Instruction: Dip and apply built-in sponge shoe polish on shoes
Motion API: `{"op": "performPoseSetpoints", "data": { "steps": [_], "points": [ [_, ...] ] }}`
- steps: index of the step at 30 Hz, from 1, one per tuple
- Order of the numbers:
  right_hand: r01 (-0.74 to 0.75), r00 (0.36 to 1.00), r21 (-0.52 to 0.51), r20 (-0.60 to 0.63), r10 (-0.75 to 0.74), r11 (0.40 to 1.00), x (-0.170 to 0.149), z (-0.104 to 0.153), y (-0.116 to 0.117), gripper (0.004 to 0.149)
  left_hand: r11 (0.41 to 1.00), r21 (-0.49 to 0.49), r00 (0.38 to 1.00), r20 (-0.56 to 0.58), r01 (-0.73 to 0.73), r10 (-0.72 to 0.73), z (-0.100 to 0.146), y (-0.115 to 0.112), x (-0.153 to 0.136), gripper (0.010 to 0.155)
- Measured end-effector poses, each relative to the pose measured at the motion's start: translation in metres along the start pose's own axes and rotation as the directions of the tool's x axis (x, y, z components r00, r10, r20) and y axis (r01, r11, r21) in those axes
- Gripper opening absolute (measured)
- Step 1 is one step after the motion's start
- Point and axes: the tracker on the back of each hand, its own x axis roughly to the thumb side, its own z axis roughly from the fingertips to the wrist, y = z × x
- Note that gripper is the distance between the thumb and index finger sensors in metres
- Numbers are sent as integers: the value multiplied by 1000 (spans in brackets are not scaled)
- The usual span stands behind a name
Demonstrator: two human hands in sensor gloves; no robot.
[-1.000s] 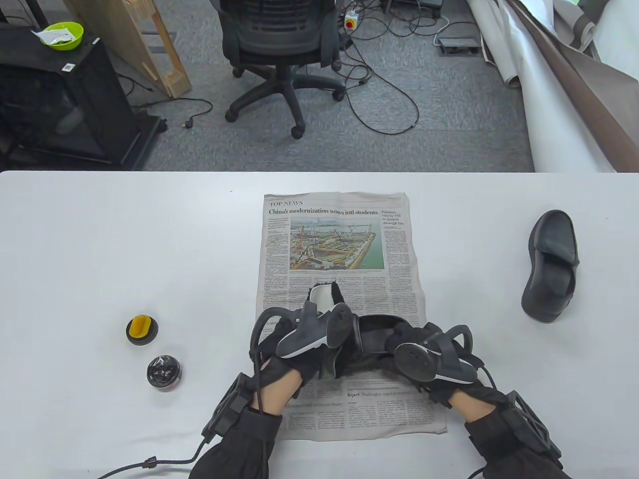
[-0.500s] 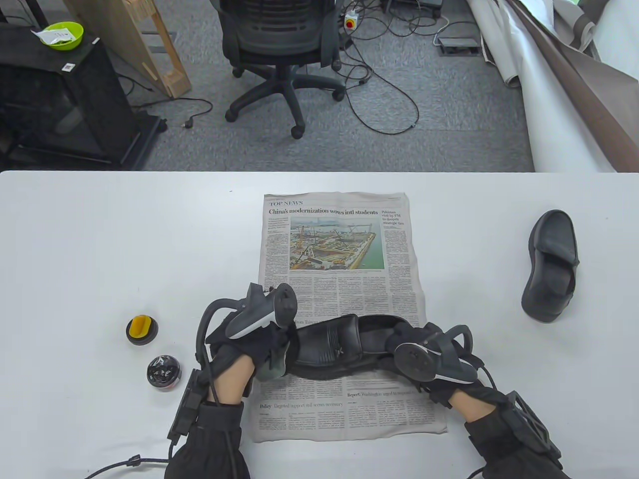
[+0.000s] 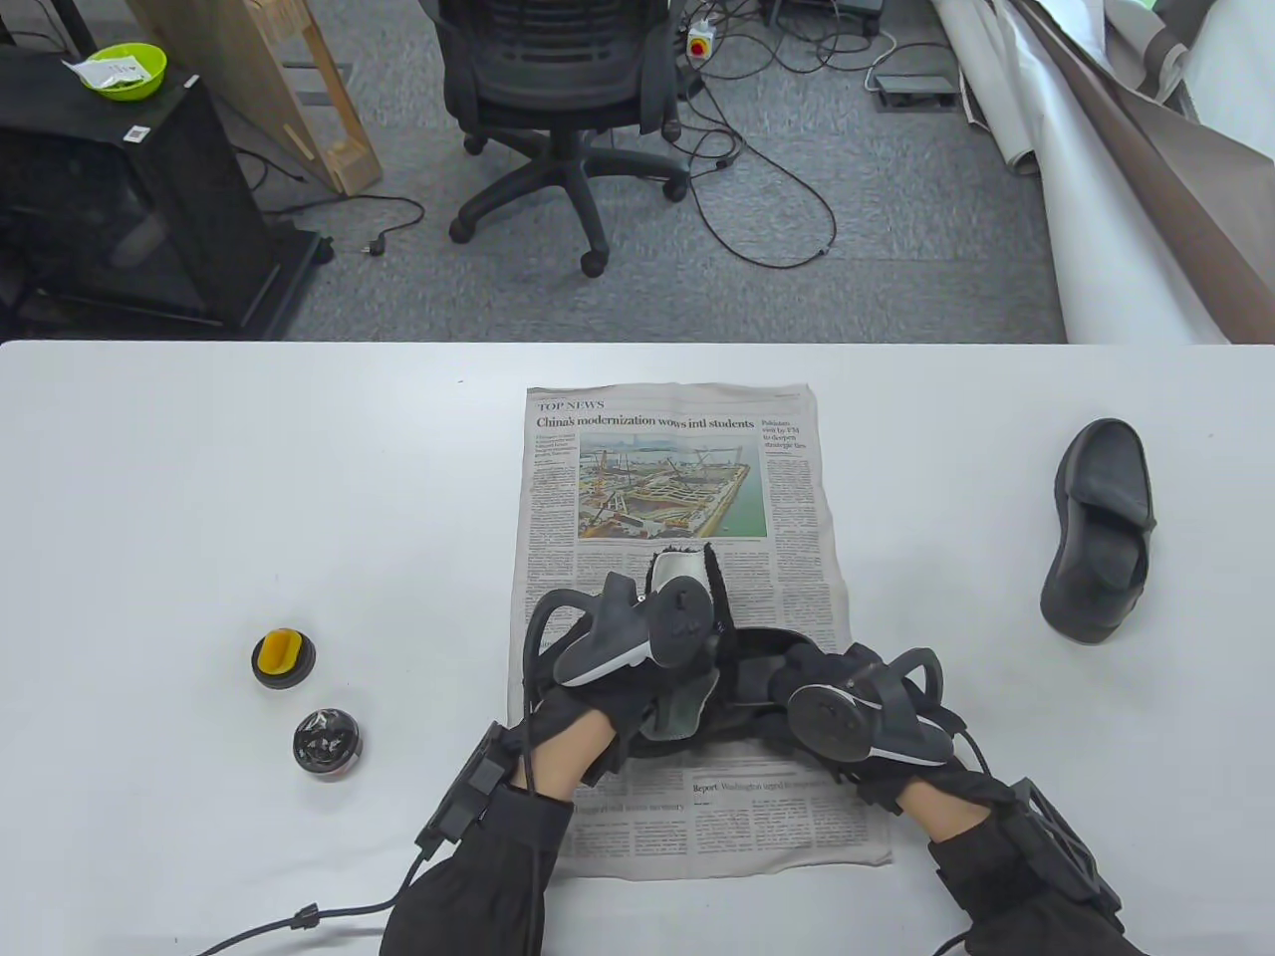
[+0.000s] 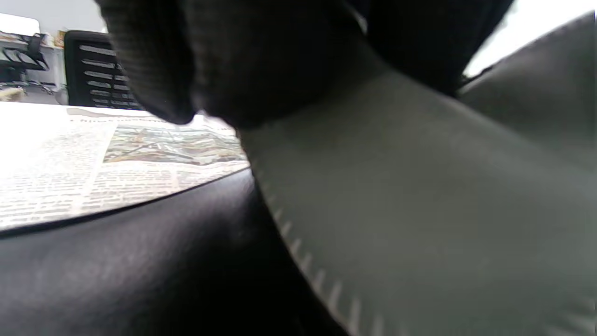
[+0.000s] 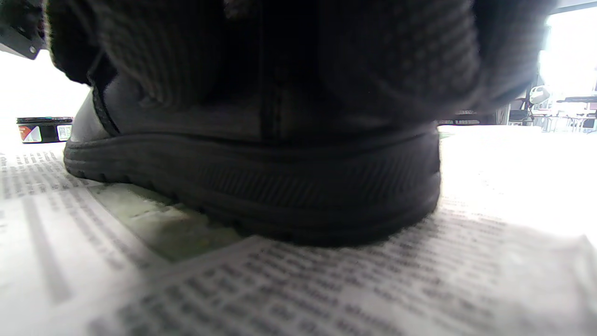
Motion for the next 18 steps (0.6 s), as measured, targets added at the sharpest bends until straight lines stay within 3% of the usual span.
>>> {"op": "performPoseSetpoints", "data": {
  "steps": [4, 12, 15, 18],
  "points": [
    [0, 1000, 0, 4, 0, 1000, 0, 0, 0, 43, 999, -27, 999, -23, -34, 33, 1, -3, -10, 53],
    [-3, 1000, 0, -1, 3, 1000, 0, 0, 0, 43, 986, -128, 986, -117, 104, -119, 11, -8, -40, 52],
    [-4, 1000, 0, -4, 4, 1000, 0, 0, 0, 43, 962, -228, 968, -164, 149, -188, 17, -6, -58, 52],
    [-5, 1000, 2, -4, 5, 1000, 0, 0, 0, 43, 955, -259, 952, -223, 147, -208, 24, -3, -79, 51]
  ]
}}
